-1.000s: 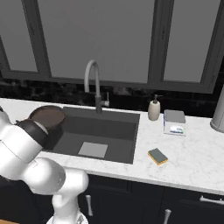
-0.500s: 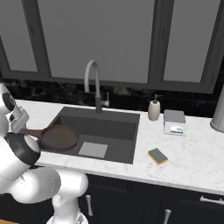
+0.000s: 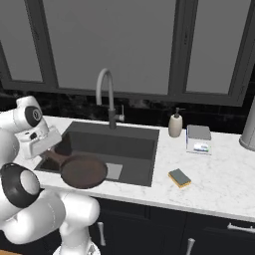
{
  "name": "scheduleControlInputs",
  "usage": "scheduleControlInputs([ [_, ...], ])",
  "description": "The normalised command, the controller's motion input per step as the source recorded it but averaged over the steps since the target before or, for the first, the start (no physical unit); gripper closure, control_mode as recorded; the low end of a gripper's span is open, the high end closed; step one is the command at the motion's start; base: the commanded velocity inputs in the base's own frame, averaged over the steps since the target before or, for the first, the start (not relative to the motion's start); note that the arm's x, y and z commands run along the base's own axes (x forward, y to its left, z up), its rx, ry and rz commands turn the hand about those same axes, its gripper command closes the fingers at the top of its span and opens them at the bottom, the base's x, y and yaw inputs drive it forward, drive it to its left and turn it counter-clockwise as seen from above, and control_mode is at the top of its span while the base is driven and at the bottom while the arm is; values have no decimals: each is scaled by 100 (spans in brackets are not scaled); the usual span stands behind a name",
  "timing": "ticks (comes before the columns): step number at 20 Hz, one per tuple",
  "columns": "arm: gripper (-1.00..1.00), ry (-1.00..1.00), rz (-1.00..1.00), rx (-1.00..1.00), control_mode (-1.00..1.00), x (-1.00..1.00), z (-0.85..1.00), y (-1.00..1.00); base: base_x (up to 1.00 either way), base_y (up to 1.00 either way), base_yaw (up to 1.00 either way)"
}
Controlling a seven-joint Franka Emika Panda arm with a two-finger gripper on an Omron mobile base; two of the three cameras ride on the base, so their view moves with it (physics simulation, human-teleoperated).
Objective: Pick the pan and sponge and place them into the sink. Then turn on the water.
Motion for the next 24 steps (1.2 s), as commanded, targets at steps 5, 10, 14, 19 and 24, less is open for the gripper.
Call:
scheduleControlInputs([
  [5,100,-2,-28,-24,-100,13,-9,-58,0,0,0],
  [10,100,-10,-6,-24,-100,44,-2,-33,0,0,0],
  [14,100,-9,0,-17,-100,53,-7,-16,0,0,0],
  [19,100,-14,0,-7,-100,35,-14,-2,0,0,0],
  [24,100,-24,0,-2,-100,34,-33,0,0,0,0],
])
